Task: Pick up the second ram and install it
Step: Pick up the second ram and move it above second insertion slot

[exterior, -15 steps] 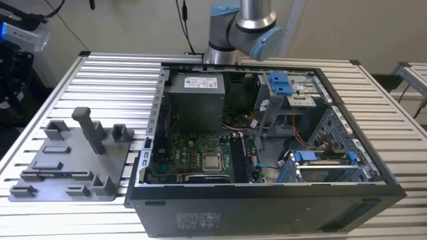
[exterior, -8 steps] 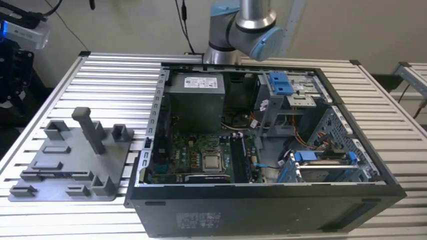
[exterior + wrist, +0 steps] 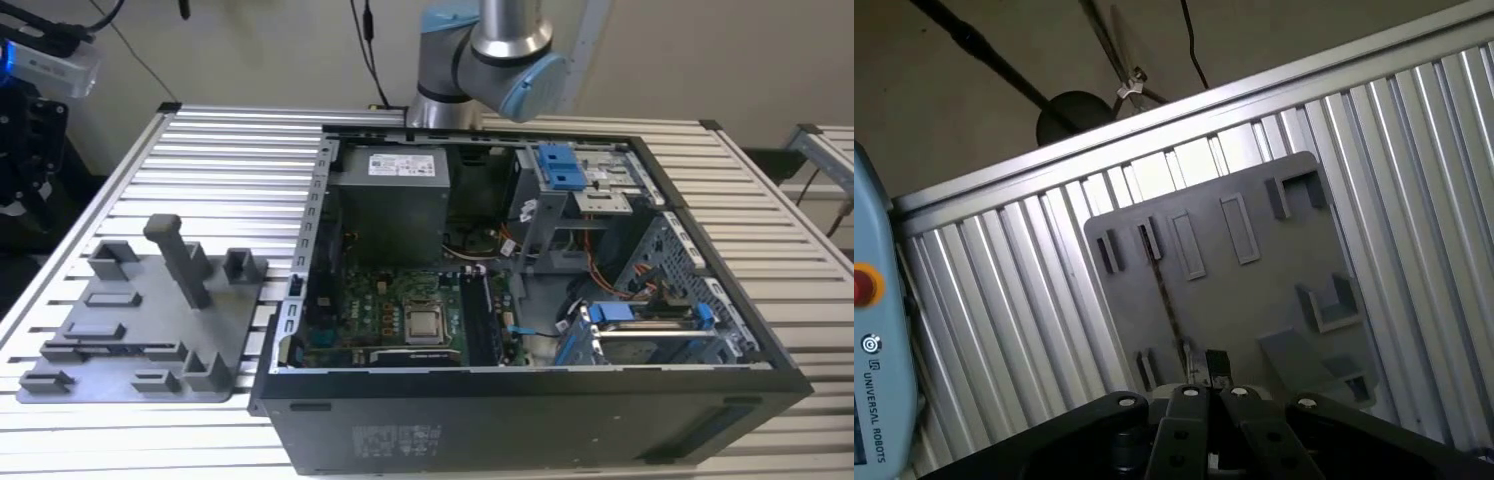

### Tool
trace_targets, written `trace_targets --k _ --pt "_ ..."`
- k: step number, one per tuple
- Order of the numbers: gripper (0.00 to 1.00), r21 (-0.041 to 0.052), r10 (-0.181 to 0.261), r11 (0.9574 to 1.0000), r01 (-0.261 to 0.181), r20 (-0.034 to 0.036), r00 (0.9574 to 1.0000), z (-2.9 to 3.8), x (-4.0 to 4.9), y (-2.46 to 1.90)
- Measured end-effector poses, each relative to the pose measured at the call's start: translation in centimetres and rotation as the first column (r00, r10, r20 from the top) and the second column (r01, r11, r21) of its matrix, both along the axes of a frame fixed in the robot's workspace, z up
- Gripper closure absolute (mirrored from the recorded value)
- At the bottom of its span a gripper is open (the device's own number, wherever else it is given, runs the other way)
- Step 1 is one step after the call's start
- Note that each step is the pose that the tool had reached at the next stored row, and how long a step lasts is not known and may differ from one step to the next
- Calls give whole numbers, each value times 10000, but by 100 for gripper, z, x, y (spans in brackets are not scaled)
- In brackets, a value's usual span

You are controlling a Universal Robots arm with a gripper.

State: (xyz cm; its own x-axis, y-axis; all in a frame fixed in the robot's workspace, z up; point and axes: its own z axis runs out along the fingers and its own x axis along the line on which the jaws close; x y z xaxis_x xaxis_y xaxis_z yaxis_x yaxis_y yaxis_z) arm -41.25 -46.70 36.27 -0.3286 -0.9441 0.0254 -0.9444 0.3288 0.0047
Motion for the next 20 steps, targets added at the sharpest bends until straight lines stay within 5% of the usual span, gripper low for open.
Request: trace_targets --k 8,16,20 --pt "88 0 1 10000 -1 0 10000 0 0 0" --pt "58 0 2 10000 -2 0 10000 0 0 0" --pt "58 -1 2 10000 -2 0 10000 0 0 0"
